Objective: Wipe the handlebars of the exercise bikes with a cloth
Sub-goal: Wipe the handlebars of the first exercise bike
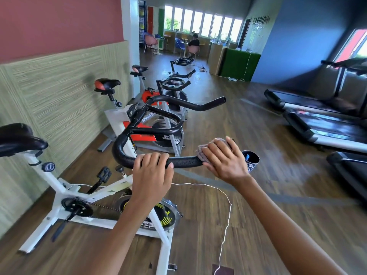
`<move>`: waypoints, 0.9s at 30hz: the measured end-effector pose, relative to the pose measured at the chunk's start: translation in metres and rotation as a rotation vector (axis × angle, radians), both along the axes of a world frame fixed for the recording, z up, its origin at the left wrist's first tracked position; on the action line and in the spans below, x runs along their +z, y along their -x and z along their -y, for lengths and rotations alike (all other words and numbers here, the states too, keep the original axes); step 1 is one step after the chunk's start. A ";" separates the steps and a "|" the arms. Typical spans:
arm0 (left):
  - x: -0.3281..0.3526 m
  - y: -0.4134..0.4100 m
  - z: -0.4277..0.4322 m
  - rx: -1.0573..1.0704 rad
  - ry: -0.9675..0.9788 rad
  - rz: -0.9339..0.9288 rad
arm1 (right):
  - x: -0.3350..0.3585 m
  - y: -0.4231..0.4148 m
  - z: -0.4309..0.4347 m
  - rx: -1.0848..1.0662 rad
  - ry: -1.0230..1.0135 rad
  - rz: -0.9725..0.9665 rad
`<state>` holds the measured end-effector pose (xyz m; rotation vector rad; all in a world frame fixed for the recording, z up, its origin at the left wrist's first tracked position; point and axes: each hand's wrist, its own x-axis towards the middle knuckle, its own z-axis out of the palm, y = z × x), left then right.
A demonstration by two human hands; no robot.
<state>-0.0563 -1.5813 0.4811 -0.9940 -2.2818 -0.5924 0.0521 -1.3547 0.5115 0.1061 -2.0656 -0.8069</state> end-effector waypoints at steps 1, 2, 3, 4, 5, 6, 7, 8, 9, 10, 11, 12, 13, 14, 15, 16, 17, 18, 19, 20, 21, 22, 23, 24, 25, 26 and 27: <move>0.001 0.000 0.000 -0.003 -0.004 0.001 | 0.007 0.004 0.001 -0.024 0.040 -0.008; 0.001 0.000 0.000 -0.004 -0.005 0.005 | 0.013 0.012 0.009 -0.082 0.136 -0.045; 0.001 0.000 0.001 -0.005 -0.004 0.012 | 0.020 0.020 0.020 -0.157 0.244 -0.090; 0.001 0.000 0.002 -0.005 -0.003 0.018 | 0.024 0.027 0.032 -0.210 0.314 -0.110; 0.000 -0.001 0.002 -0.007 -0.003 0.019 | 0.022 0.031 0.041 -0.215 0.333 -0.105; 0.000 -0.001 0.002 -0.009 -0.004 0.015 | 0.013 0.031 0.044 -0.163 0.306 -0.071; 0.000 -0.001 0.001 -0.009 -0.005 0.012 | 0.002 0.025 0.040 -0.085 0.235 -0.010; 0.000 -0.001 0.001 -0.009 -0.005 0.015 | -0.004 0.016 0.032 -0.021 0.134 0.057; 0.001 -0.001 0.001 -0.006 -0.003 0.025 | 0.000 0.009 0.022 0.014 0.042 0.109; 0.001 -0.001 0.001 -0.001 0.002 0.036 | 0.007 0.006 0.013 0.028 0.003 0.128; 0.002 -0.002 0.000 0.003 0.010 0.040 | 0.015 0.008 0.007 0.008 0.018 0.108; 0.001 -0.002 0.000 0.003 0.018 0.042 | 0.020 0.011 0.006 -0.045 0.083 0.057; 0.001 -0.002 0.000 0.005 0.019 0.043 | 0.025 0.016 0.012 -0.113 0.162 -0.014; 0.001 -0.002 0.000 0.010 0.016 0.041 | 0.025 0.020 0.022 -0.169 0.223 -0.072; 0.001 -0.003 0.000 0.014 0.012 0.039 | 0.020 0.024 0.029 -0.178 0.256 -0.099; 0.000 -0.003 0.000 0.012 0.010 0.038 | 0.010 0.024 0.032 -0.148 0.259 -0.087; 0.000 -0.004 0.000 0.008 0.009 0.036 | 0.000 0.018 0.032 -0.085 0.217 -0.034; 0.000 -0.004 0.000 0.006 0.010 0.038 | -0.007 0.011 0.026 -0.019 0.135 0.033; 0.000 -0.004 0.000 0.007 0.015 0.044 | -0.005 0.004 0.015 0.031 0.035 0.089; 0.001 -0.005 0.000 0.016 0.020 0.052 | 0.004 0.001 0.004 0.051 -0.019 0.136; 0.001 -0.005 -0.001 0.026 0.026 0.058 | 0.014 0.002 -0.002 0.032 -0.013 0.145; 0.002 -0.005 -0.002 0.032 0.032 0.065 | 0.021 0.007 -0.004 -0.021 0.049 0.108; 0.002 -0.006 -0.002 0.036 0.036 0.075 | 0.025 0.011 0.001 -0.090 0.138 0.039; 0.002 -0.007 -0.002 0.042 0.039 0.088 | 0.025 0.015 0.011 -0.143 0.217 -0.024; 0.003 -0.008 -0.003 0.050 0.040 0.095 | 0.019 0.018 0.022 -0.154 0.262 -0.062; 0.004 -0.009 -0.004 0.058 0.043 0.101 | 0.010 0.020 0.029 -0.111 0.284 -0.068; 0.005 -0.009 -0.004 0.064 0.048 0.106 | 0.001 0.017 0.030 -0.052 0.259 -0.031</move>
